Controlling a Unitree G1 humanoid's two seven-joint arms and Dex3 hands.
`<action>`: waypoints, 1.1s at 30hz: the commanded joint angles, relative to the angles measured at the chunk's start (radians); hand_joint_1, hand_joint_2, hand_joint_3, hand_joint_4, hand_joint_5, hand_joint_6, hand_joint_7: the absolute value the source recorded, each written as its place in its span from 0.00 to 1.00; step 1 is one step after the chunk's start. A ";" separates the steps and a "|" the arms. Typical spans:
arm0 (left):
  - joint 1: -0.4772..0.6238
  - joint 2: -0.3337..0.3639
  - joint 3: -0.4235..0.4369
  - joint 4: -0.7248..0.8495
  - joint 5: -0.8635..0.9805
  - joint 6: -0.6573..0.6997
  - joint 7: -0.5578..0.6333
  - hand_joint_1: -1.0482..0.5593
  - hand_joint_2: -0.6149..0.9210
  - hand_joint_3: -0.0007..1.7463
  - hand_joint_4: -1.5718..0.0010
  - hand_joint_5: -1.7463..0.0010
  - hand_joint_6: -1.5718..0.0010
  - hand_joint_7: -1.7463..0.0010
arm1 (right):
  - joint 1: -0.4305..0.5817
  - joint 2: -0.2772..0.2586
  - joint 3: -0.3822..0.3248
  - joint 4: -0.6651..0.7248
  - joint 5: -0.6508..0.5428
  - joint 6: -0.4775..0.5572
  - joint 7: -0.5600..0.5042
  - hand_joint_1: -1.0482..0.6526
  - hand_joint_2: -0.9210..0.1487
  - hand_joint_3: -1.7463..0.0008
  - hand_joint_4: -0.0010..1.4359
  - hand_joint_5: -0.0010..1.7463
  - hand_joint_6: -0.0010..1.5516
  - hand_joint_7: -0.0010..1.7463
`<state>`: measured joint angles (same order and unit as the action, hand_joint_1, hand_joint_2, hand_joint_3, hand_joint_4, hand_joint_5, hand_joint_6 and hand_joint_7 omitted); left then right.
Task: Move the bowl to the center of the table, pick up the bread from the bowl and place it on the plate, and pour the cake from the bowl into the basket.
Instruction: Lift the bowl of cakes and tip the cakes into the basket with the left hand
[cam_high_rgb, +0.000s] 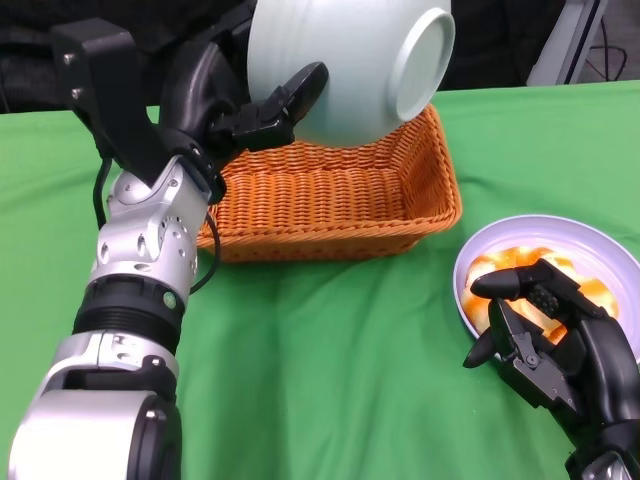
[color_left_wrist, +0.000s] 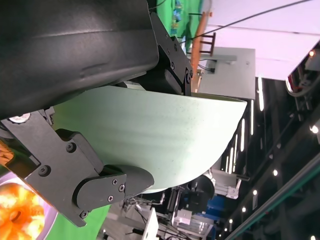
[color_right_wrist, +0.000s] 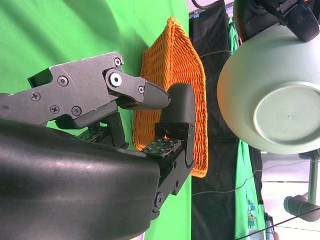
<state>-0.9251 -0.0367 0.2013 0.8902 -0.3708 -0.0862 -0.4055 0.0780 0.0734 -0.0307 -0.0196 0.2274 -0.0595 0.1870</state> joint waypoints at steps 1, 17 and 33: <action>-0.064 -0.014 0.073 0.046 -0.075 0.090 0.024 0.56 0.86 0.59 0.48 0.05 0.50 0.17 | 0.008 -0.014 -0.002 0.001 -0.009 -0.019 0.002 0.54 0.05 0.65 0.46 0.96 0.39 0.79; -0.129 -0.065 0.304 0.146 -0.253 0.428 0.265 0.52 0.89 0.52 0.47 0.00 0.61 0.02 | 0.009 -0.010 0.002 0.015 -0.017 -0.042 0.005 0.54 0.08 0.62 0.45 0.95 0.39 0.78; -0.148 -0.013 0.403 0.280 -0.309 0.495 0.182 0.47 1.00 0.33 0.44 0.00 0.61 0.00 | 0.010 -0.008 0.000 0.018 -0.018 -0.050 0.004 0.55 0.09 0.61 0.45 0.96 0.39 0.79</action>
<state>-1.0418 -0.0698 0.5988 1.1628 -0.6696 0.4058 -0.1881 0.0815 0.0725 -0.0268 -0.0084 0.2097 -0.0916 0.1908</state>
